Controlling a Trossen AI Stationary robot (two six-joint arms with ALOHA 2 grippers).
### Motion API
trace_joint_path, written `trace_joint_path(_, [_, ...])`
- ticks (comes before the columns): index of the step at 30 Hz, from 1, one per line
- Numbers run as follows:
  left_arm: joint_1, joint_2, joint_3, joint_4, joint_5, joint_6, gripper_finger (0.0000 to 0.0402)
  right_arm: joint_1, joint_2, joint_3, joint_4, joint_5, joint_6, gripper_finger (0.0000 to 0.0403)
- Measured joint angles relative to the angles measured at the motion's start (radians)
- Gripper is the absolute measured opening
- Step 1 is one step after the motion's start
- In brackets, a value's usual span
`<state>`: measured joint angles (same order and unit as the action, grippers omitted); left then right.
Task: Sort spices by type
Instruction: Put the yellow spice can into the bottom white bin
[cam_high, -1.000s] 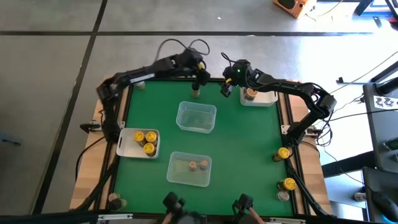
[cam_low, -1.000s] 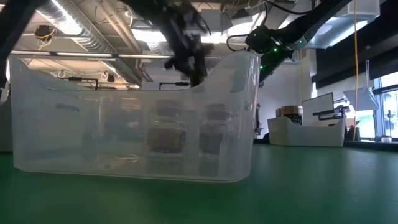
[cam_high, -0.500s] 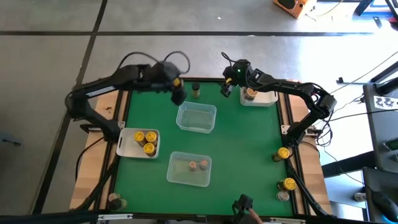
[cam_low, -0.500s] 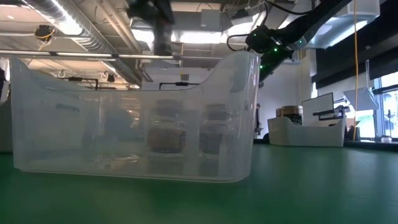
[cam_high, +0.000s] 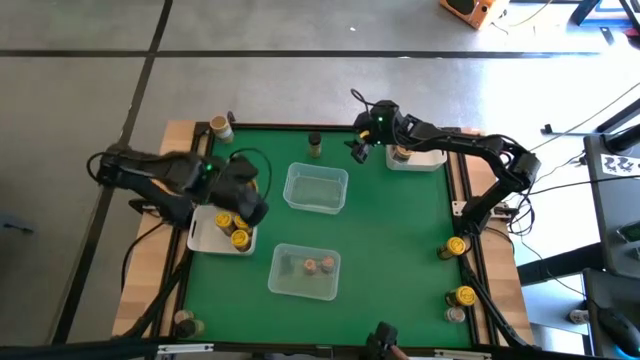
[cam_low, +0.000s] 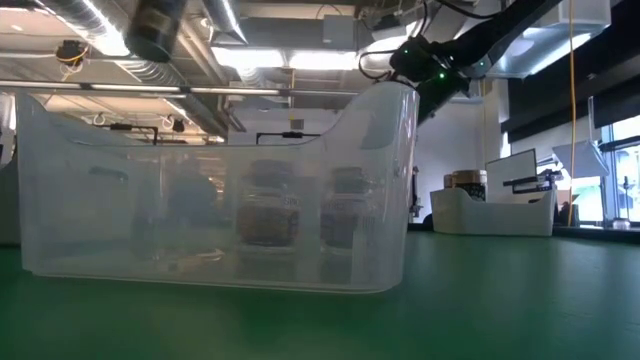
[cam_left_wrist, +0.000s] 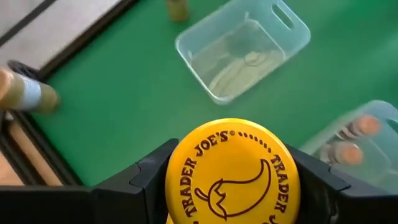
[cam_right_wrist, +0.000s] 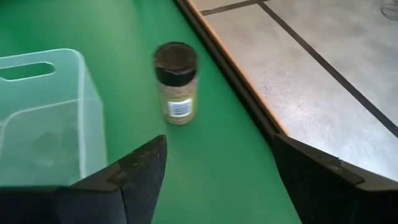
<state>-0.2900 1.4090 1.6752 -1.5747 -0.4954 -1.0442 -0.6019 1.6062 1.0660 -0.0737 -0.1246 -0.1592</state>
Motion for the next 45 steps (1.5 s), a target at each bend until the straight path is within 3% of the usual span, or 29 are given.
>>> trace_joint_path(4, [-0.156, -0.001, -0.026, 0.005, -0.001, -0.134, 0.0227, 0.018, 0.000, 0.000, 0.003, 0.000, -0.004, 0.0292])
trace_joint_path(14, [-0.461, 0.000, -0.275, 0.034, 0.021, -0.588, 0.0227, 0.019, 0.000, 0.000, 0.011, 0.002, -0.005, 0.0292])
trace_joint_path(23, [-0.599, 0.000, -0.494, 0.012, -0.012, -0.904, 0.0227, 0.020, 0.000, 0.000, -0.013, 0.001, 0.003, 0.0292])
trace_joint_path(33, [-0.602, -0.002, -0.731, 0.175, -0.053, -0.937, 0.0228, 0.020, 0.000, 0.000, -0.033, 0.001, 0.024, 0.0292])
trace_joint_path(41, [-0.601, -0.001, -0.758, 0.192, -0.067, -0.932, 0.0228, 0.020, 0.000, 0.000, -0.034, 0.001, 0.024, 0.0292])
trace_joint_path(45, [-0.601, -0.001, -0.758, 0.192, -0.062, -0.920, 0.0249, 0.020, 0.000, 0.000, -0.034, 0.000, 0.024, 0.0292])
